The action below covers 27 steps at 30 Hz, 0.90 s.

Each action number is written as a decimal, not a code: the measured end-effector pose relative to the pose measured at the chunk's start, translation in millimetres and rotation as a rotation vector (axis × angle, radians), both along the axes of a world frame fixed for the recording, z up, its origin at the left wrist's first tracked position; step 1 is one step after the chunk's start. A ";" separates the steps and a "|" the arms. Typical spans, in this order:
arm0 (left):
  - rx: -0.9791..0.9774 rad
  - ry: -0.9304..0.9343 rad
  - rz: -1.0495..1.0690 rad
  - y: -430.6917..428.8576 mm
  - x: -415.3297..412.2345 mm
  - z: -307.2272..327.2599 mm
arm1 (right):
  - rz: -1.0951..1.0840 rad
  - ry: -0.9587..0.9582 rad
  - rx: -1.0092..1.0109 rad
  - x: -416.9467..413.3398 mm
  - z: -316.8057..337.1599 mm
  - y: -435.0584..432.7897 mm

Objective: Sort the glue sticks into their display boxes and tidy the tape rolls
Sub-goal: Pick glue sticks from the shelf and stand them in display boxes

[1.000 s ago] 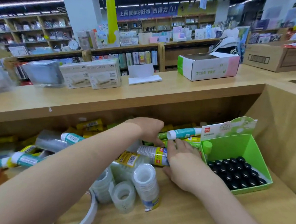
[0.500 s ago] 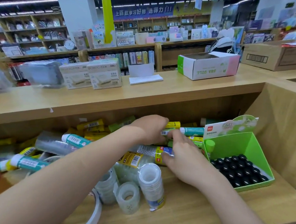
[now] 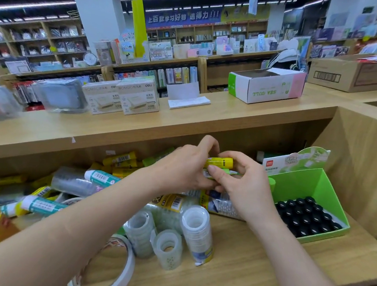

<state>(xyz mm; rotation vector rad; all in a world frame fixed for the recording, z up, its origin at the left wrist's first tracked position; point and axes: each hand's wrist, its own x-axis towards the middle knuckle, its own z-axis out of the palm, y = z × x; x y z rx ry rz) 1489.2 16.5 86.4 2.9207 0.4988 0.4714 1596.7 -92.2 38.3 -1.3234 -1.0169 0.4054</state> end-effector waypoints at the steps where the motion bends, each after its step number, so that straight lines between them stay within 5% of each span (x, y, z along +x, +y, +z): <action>1: -0.013 0.014 -0.004 -0.8 -2.0 1.1 | 0.006 -0.006 -0.011 -0.7 1.5 -1.2; 7: -0.010 0.107 -0.024 -6.7 -8.7 8.5 | 0.063 -0.079 -0.052 -2.5 16.0 -16.1; 13: 0.057 0.023 -0.103 -27.8 -7.9 25.5 | 0.101 0.206 0.007 -2.4 24.1 -45.1; 17: 0.226 0.197 -0.116 -45.3 -2.5 31.8 | 0.231 -0.036 -0.308 11.8 35.2 -63.4; 21: 0.329 0.292 -0.151 -64.9 9.5 27.4 | 0.347 -0.528 -0.593 16.7 49.1 -79.8; 24: 0.374 0.310 -0.230 -73.6 18.8 21.6 | 0.317 -0.512 -0.623 17.4 46.3 -79.7; 27: 0.160 0.302 -0.279 -72.9 23.2 25.5 | 0.395 -0.286 -0.614 25.0 37.1 -82.3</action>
